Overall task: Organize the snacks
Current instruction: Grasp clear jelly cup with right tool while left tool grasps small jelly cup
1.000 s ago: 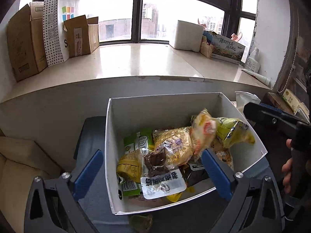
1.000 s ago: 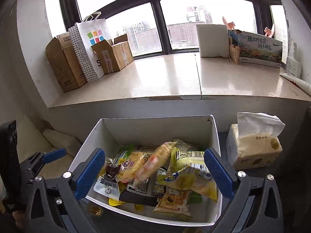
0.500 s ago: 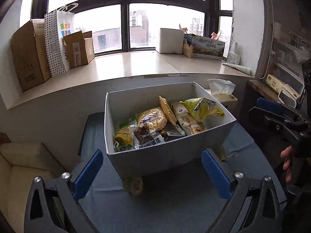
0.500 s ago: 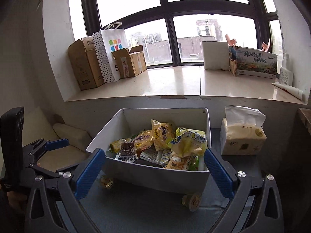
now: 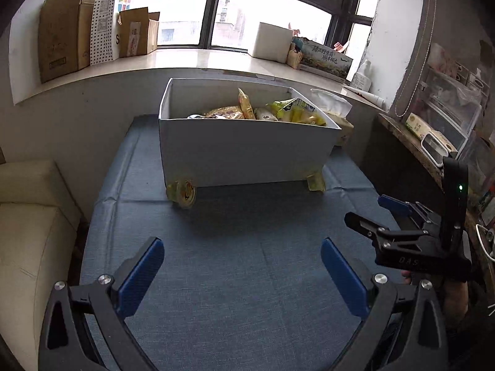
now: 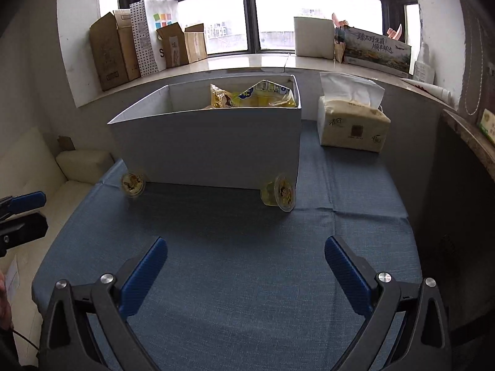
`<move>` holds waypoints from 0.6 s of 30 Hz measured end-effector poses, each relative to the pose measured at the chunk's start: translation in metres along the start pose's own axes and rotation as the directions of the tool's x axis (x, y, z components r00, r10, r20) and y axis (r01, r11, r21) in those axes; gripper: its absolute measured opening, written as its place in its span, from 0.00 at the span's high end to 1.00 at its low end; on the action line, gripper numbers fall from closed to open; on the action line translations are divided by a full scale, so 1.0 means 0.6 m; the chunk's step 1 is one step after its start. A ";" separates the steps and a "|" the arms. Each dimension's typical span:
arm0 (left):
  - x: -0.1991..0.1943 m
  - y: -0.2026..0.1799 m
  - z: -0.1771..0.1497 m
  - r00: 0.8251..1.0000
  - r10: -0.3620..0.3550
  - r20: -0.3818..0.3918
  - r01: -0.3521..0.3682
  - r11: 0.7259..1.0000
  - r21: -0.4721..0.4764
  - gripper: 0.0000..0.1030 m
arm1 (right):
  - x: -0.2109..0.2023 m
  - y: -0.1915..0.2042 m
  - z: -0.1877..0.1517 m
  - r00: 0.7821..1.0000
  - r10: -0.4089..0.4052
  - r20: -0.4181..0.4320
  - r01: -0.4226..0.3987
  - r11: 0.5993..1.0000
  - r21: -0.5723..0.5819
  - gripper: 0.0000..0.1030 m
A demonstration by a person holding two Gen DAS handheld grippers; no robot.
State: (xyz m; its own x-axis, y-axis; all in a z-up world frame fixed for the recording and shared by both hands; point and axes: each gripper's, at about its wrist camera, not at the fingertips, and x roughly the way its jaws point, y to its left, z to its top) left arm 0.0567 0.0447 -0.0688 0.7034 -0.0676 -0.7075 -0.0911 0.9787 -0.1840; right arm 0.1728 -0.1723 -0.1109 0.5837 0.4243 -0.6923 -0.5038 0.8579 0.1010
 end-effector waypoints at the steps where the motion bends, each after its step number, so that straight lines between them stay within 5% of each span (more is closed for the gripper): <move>1: 0.001 0.001 -0.002 1.000 0.003 -0.003 -0.003 1.000 0.003 0.00 | 0.011 -0.006 0.007 1.000 0.004 -0.011 -0.004 1.000 0.013 0.00; 12: 0.008 0.018 -0.007 1.000 0.022 -0.016 -0.022 1.000 -0.003 0.00 | 0.156 -0.070 0.070 0.996 0.054 -0.078 -0.039 0.982 0.183 0.03; 14: 0.010 0.022 -0.008 1.000 0.016 -0.022 -0.016 1.000 -0.014 0.00 | 0.174 -0.073 0.070 0.993 0.041 -0.110 -0.020 0.983 0.184 0.15; 16: 0.013 0.026 -0.009 0.999 0.025 -0.025 -0.026 1.000 -0.018 0.00 | 0.186 -0.068 0.068 0.990 0.019 -0.141 0.004 0.986 0.165 0.45; 18: 0.016 0.028 -0.009 0.999 0.033 -0.031 -0.034 0.999 -0.020 0.00 | 0.192 -0.063 0.064 0.987 -0.025 -0.160 0.048 0.989 0.138 0.52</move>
State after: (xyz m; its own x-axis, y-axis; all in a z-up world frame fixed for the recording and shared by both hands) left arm 0.0581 0.0596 -0.0827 0.6776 -0.0413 -0.7342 -0.1288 0.9763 -0.1737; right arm 0.2835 -0.1446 -0.1668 0.4867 0.3507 -0.8001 -0.3824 0.9090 0.1659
